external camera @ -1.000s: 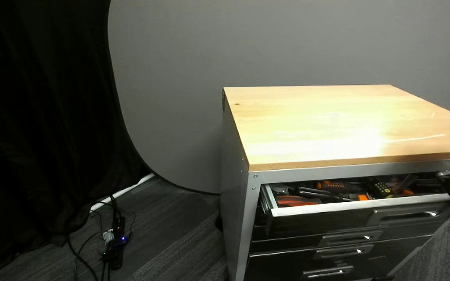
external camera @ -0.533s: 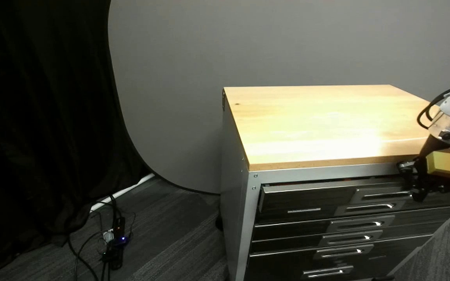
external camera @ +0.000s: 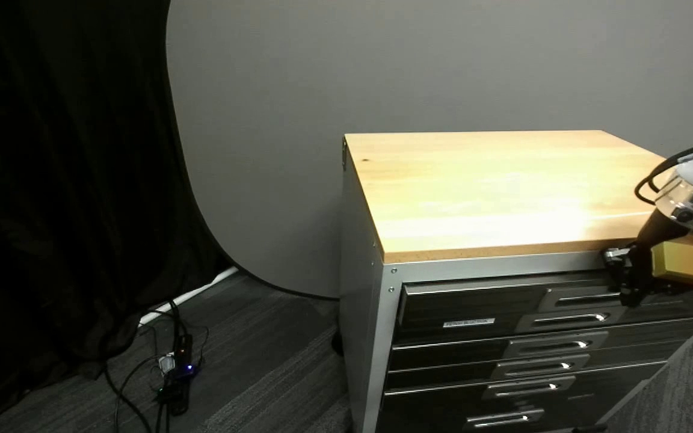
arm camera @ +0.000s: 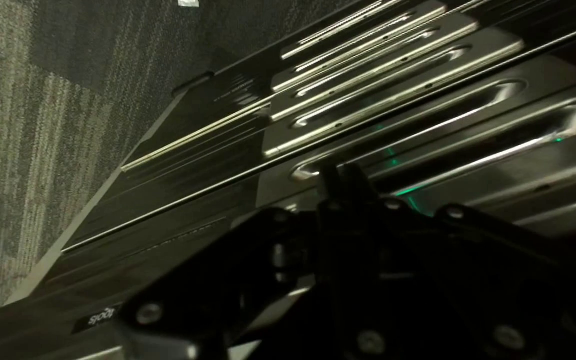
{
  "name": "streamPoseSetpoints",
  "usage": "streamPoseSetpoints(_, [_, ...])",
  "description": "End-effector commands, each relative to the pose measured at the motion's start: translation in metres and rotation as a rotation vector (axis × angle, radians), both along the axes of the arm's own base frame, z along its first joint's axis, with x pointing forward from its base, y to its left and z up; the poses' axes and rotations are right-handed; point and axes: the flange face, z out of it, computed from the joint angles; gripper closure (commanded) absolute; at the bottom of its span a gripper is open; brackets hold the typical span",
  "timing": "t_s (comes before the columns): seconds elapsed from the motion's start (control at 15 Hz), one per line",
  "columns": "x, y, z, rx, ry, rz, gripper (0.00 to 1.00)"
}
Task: Take the screwdriver from the top of the cabinet and place it in the first top open drawer then close the drawer
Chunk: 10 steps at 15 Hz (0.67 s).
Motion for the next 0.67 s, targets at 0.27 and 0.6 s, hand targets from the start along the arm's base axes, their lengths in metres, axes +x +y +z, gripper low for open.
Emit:
streamPoseSetpoints(0.27, [-0.025, -0.021, 0.100, -0.035, 0.138, 0.275, 0.28])
streamPoseSetpoints(0.6, [-0.029, -0.004, 0.193, -0.023, 0.180, 0.494, 0.00])
